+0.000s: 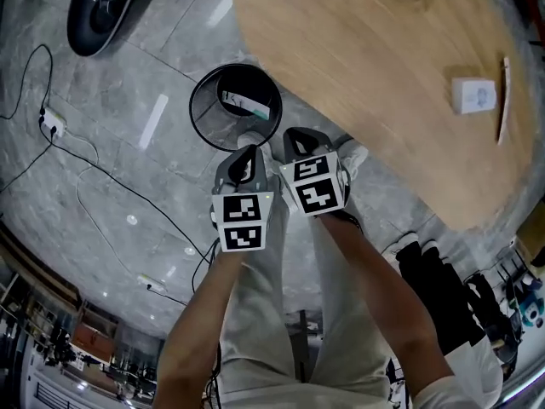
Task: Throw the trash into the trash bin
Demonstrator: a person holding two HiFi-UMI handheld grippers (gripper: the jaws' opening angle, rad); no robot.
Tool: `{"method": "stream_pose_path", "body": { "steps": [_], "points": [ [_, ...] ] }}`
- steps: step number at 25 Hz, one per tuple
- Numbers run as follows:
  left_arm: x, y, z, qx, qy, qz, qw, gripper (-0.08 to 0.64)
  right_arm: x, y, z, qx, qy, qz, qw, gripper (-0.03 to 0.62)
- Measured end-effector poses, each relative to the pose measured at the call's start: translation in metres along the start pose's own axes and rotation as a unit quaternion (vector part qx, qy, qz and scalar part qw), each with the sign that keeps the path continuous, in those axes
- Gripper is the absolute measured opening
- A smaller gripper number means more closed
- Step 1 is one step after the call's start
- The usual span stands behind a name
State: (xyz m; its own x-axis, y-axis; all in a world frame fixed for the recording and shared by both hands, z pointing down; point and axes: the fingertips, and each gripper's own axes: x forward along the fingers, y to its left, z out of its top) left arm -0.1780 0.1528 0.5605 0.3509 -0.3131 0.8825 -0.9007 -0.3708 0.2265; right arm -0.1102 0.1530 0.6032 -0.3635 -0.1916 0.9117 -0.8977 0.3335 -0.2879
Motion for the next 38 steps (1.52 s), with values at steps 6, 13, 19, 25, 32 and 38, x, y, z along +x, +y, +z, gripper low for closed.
{"method": "stream_pose_path", "body": {
  "steps": [6, 13, 19, 25, 32, 38],
  "points": [
    [-0.018, -0.030, 0.012, 0.023, -0.006, -0.019, 0.9995, 0.000, -0.042, 0.006, 0.008, 0.022, -0.060, 0.045, 0.997, 0.026],
    [-0.048, -0.061, 0.055, 0.049, -0.024, -0.040, 0.9977, 0.000, -0.110, -0.005, 0.041, 0.006, -0.132, 0.048, 0.990, 0.026],
    [-0.061, -0.109, 0.090, 0.057, -0.042, -0.062, 0.9956, 0.000, -0.163, -0.033, 0.052, 0.039, -0.176, 0.028, 0.983, 0.026],
    [-0.067, -0.160, 0.123, 0.060, -0.064, -0.078, 0.9931, 0.000, -0.209, -0.074, 0.046, 0.077, -0.204, -0.003, 0.976, 0.026],
    [-0.073, -0.218, 0.154, 0.089, -0.074, -0.096, 0.9886, 0.000, -0.265, -0.131, 0.030, 0.095, -0.228, -0.046, 0.968, 0.028],
    [-0.070, -0.265, 0.174, 0.110, -0.077, -0.108, 0.9851, 0.000, -0.302, -0.188, 0.016, 0.115, -0.241, -0.086, 0.960, 0.028]
  ]
}}
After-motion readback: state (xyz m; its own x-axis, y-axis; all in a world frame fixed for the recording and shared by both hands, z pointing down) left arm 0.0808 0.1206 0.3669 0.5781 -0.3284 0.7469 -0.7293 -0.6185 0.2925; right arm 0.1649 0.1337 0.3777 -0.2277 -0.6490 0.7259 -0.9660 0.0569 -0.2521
